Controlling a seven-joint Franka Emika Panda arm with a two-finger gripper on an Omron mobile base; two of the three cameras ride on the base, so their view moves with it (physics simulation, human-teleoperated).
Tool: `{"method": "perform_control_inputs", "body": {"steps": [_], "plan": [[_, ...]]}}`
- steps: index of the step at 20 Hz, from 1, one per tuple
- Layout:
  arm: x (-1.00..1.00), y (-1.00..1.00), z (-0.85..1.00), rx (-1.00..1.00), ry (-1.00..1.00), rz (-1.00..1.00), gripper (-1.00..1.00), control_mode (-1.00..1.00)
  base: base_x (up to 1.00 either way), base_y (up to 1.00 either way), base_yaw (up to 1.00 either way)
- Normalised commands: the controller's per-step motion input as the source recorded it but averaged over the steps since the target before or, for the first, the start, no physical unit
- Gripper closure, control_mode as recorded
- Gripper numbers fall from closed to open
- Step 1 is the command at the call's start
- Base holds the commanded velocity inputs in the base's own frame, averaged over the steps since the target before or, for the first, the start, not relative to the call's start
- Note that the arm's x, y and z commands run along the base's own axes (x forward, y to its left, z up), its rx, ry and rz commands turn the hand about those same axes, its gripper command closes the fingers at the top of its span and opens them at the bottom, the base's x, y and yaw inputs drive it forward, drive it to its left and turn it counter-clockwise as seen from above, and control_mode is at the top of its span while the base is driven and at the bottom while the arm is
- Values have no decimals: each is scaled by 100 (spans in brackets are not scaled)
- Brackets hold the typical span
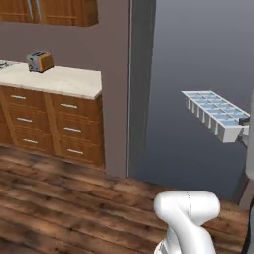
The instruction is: Open the freezer door, pick up the ice cube tray from the freezer, and place it on the dining counter.
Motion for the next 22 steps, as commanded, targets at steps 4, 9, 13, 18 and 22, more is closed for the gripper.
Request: {"method": "perform_control_inputs", "body": {"steps": [4, 9, 13, 18, 22], "plan": [[0, 0, 0, 0, 0, 0, 100, 100, -28, 8, 100], [0, 0, 0, 0, 0, 0, 100, 100, -25, 12, 100], [0, 0, 0, 0, 0, 0, 100, 100, -6, 13, 98], [0, 0, 0, 0, 0, 0, 100, 100, 20, 1, 90], [0, 0, 0, 0, 0, 0, 100, 100, 60, 24, 72]]}}
